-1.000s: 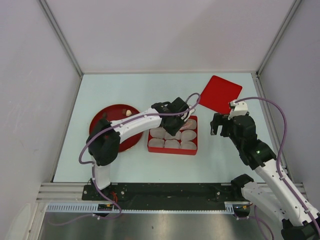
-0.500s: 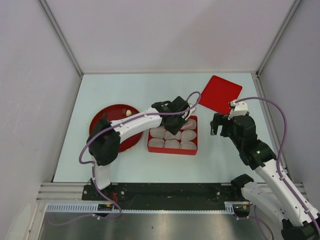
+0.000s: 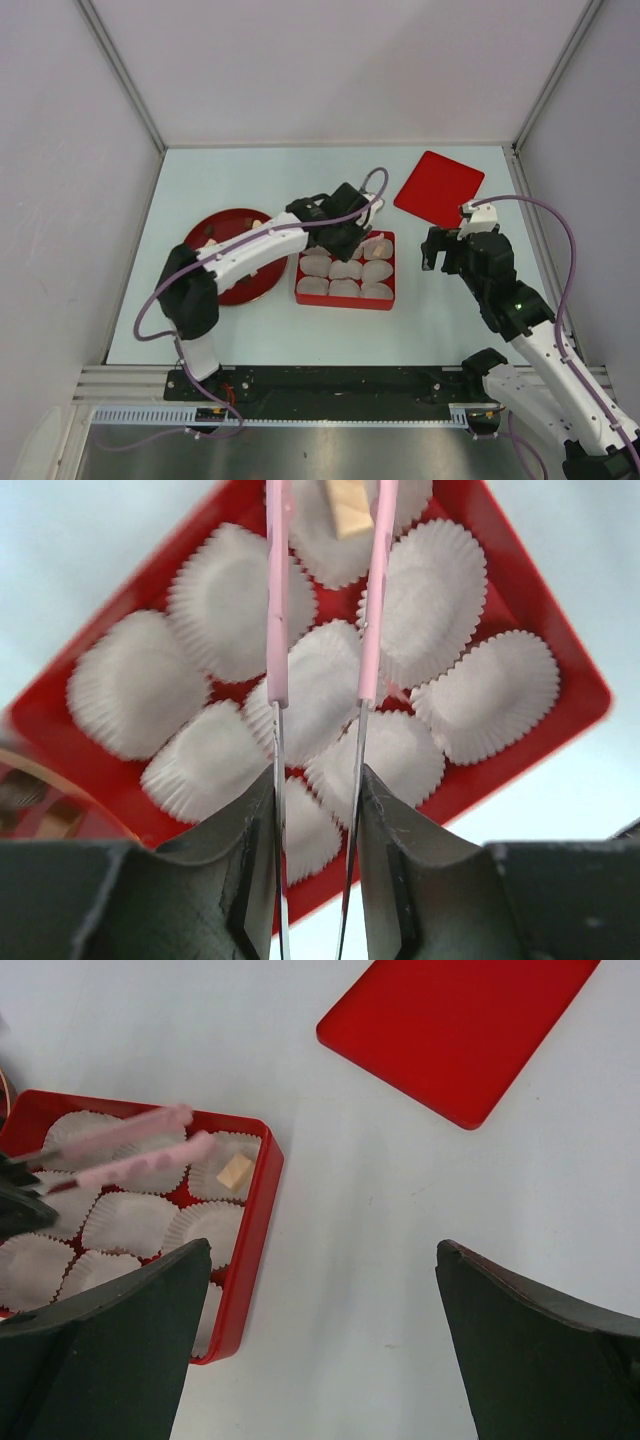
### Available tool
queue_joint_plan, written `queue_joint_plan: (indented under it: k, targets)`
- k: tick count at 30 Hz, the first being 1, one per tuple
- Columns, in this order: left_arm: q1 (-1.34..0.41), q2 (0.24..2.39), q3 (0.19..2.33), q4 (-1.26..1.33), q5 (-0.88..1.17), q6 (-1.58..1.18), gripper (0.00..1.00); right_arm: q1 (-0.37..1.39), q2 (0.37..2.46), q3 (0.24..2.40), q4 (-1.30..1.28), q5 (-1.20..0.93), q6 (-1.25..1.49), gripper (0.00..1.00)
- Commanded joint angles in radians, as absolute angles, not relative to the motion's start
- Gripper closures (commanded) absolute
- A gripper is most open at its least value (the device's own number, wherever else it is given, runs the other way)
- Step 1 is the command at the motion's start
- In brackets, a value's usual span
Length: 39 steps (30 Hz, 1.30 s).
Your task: Pack the chocolate
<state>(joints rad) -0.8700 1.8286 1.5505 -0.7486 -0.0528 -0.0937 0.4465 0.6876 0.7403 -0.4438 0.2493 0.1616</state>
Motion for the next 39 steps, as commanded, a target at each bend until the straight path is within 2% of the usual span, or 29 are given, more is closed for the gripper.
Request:
queue_joint_plan:
  k: [1, 11, 19, 27, 39]
  targets:
    - [-0.822, 1.631, 1.526, -0.742, -0.127, -0.161, 0.64, 0.443, 0.672, 0.746, -0.425, 0.252, 0.15, 0.01]
    - [-0.64, 1.379, 1.275, -0.824, -0.232, -0.336, 0.64, 0.445, 0.68, 0.746, -0.419, 0.23, 0.158, 0.01]
    - [-0.476, 1.256, 1.106, -0.822, -0.258, -0.319, 0.64, 0.453, 0.689, 0.746, -0.419, 0.221, 0.161, 0.01]
    - [-0.33, 1.275, 1.0, -0.766, -0.238, -0.265, 0.64, 0.454, 0.689, 0.746, -0.417, 0.23, 0.161, 0.01]
    - [-0.272, 1.396, 1.0, -0.704, -0.175, -0.207, 0.64, 0.449, 0.686, 0.746, -0.419, 0.262, 0.161, 0.0]
